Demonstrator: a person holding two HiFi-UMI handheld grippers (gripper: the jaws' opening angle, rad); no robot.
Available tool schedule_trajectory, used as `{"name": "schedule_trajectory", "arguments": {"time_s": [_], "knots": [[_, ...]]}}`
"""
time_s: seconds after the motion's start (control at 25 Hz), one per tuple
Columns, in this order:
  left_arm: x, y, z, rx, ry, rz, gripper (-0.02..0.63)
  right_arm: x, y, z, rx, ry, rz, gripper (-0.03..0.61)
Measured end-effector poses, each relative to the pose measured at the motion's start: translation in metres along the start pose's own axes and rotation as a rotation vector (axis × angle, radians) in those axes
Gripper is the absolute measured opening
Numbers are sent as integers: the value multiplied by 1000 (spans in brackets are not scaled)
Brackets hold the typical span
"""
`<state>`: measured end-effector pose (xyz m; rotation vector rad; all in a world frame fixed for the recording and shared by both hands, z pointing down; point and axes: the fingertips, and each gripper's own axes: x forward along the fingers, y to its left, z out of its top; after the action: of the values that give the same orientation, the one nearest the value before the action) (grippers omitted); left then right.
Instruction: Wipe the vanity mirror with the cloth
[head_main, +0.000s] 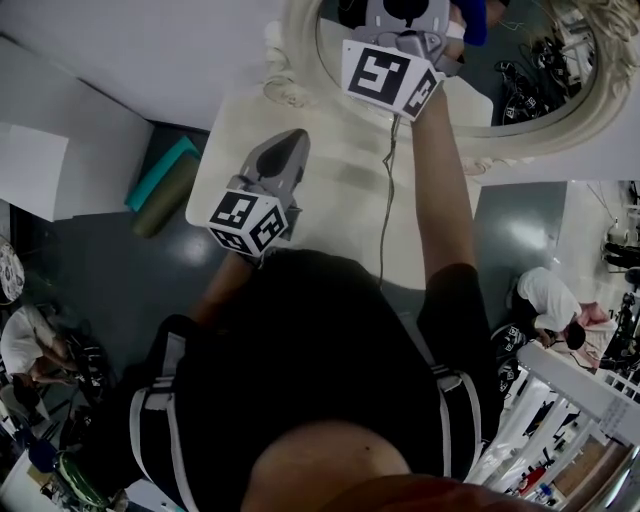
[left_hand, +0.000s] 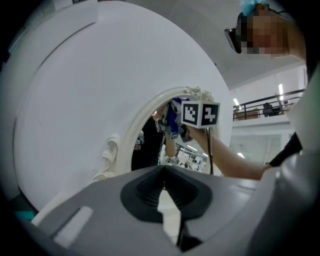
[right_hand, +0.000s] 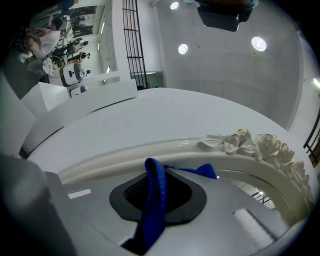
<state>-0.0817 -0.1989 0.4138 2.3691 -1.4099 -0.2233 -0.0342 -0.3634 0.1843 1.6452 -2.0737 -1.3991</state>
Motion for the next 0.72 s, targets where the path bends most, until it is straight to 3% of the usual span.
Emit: {"name": "schedule_trajectory", "arguments": {"time_s": [0.72], "knots": [[-16,19,-1,-9,-5,40,9,-27,133,-39,-120,6,182,35]]}}
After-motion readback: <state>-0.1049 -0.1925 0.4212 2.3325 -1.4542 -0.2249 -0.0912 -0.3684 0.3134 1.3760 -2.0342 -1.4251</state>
